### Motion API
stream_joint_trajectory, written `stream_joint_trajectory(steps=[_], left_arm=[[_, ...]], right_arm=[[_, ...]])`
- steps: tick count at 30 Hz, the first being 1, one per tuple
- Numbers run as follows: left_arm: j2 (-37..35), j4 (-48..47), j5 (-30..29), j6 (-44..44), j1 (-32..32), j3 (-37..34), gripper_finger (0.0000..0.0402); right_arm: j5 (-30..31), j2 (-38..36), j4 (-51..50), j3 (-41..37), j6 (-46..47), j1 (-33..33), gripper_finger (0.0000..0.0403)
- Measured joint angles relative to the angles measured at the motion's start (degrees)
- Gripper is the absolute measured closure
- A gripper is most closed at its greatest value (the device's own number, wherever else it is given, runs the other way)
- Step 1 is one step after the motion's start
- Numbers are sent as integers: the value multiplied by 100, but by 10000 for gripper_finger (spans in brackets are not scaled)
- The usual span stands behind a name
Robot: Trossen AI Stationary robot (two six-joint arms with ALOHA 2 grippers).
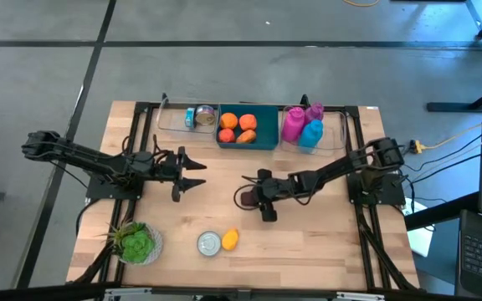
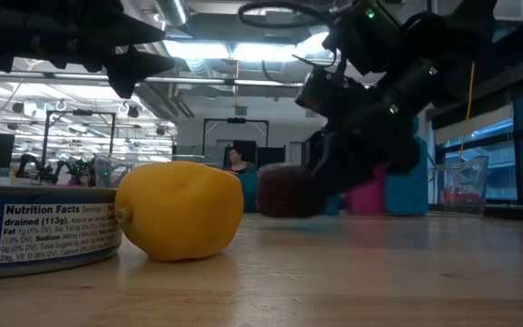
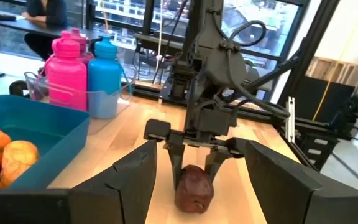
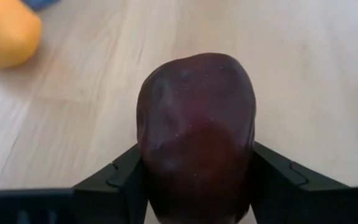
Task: Pick & Place Food Item
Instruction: Put the apple into the blue bin
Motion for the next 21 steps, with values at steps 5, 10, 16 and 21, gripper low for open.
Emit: stream_joint_trajectory(steps=[5,10,16,21], left_arm=[[0,-1,-5,-245,0,0,167],[0,0,-16,-295,0,0,167],[0,2,-105,-534,0,0,167],[-2,2,-106,-553,0,0,167]], right_arm=[[7,-318,-274,222,-374,-77,198],[279,-657,-781,463,-832,-99,198],[781,-923,-1265,756,-1287,-101,198],[1059,-974,-1408,916,-1514,-101,198]])
